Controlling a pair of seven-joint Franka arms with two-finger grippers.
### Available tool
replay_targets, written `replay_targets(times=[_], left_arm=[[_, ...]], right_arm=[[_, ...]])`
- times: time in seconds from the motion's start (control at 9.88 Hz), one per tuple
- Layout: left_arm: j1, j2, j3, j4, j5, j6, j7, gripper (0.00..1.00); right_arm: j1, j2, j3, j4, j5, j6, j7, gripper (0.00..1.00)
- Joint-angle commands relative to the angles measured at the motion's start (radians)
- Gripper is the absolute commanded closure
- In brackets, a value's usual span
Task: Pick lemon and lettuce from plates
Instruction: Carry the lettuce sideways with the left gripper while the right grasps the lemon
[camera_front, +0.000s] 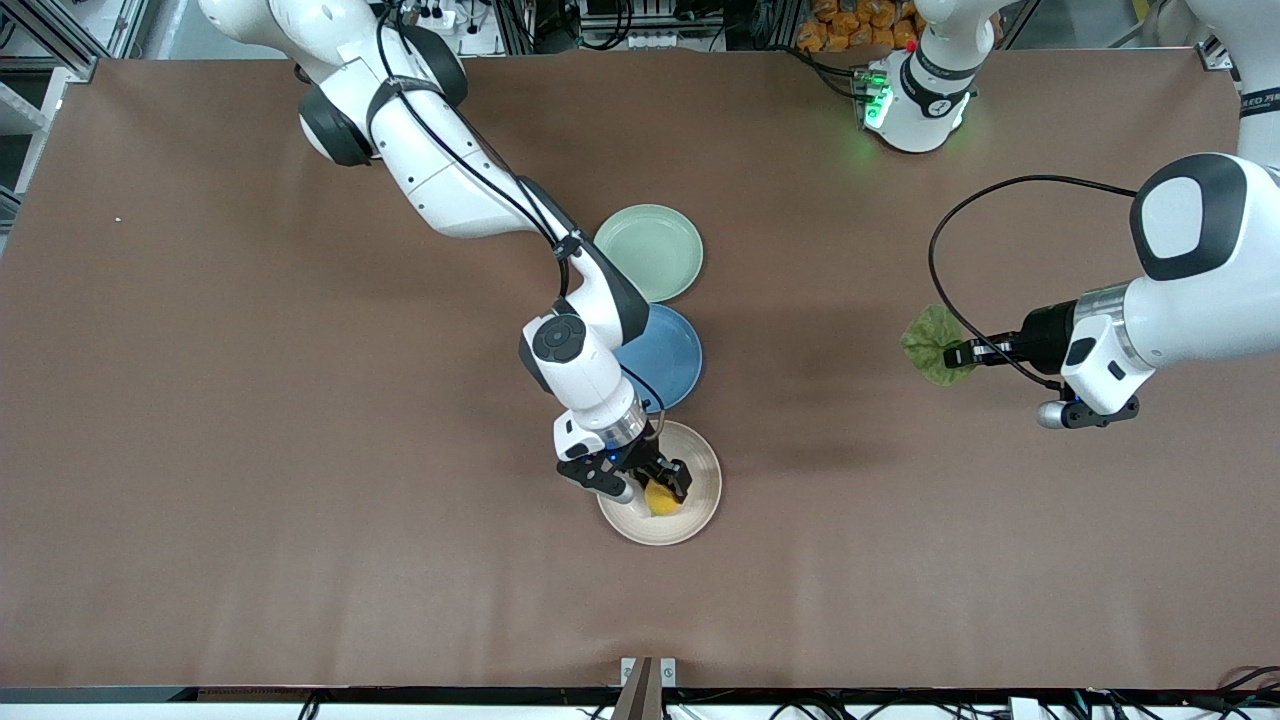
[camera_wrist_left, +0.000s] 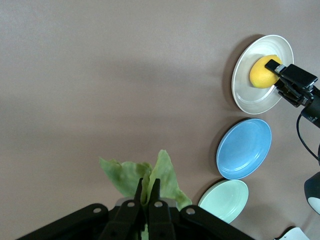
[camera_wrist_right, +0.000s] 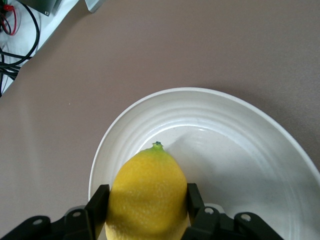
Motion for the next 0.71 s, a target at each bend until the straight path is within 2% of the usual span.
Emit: replay_targets(times=[0.0, 0.3, 0.61], left_arm=[[0.015, 0.069, 0.020, 0.027, 0.090, -0.019, 0.109, 1.00], [0.012, 0.181, 0.029, 0.111, 0.265, -0.012, 0.120, 1.00], [-0.002, 0.249, 0.031, 0.169, 0.345, -0.009, 0.114, 1.00]], right_arm=[[-0.008, 0.015, 0.000, 0.046, -0.003, -0.055, -0.017, 0.81], [-0.026, -0.027, 0.022, 0.046, 0.002, -0.141, -0.026, 0.84], [-0.127, -0.111, 0.113, 0.046, 0.002, -0.321, -0.107, 0.88]])
